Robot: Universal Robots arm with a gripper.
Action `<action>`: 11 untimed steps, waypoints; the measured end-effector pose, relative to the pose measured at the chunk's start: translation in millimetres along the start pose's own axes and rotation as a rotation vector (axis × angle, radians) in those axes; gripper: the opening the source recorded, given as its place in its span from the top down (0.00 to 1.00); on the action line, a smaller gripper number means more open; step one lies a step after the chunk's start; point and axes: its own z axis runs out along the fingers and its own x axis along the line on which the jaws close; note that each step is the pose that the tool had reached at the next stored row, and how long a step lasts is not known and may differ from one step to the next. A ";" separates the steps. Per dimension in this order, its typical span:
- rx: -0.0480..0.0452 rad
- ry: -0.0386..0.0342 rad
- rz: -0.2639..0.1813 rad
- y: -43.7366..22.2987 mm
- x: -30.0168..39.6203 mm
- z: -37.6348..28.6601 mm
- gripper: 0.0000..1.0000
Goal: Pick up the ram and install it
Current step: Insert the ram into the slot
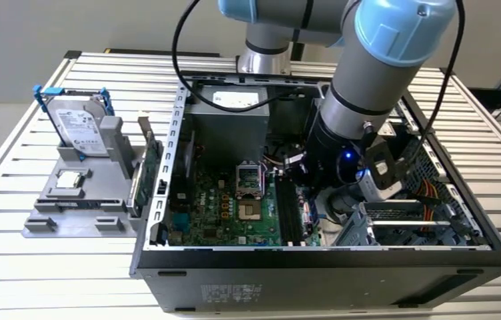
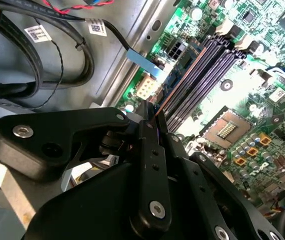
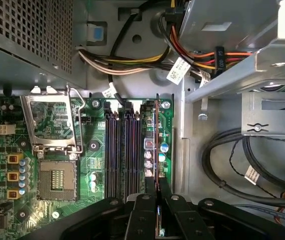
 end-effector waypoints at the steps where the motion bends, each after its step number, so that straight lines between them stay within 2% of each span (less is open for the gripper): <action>1: 0.0000 0.0000 0.000 -1.6 0.1 -0.1 1.00; 4: -0.0003 0.0003 -0.005 -5.4 0.6 -0.1 1.00; 11: 0.0003 0.0012 -0.025 -6.6 6.6 2.1 1.00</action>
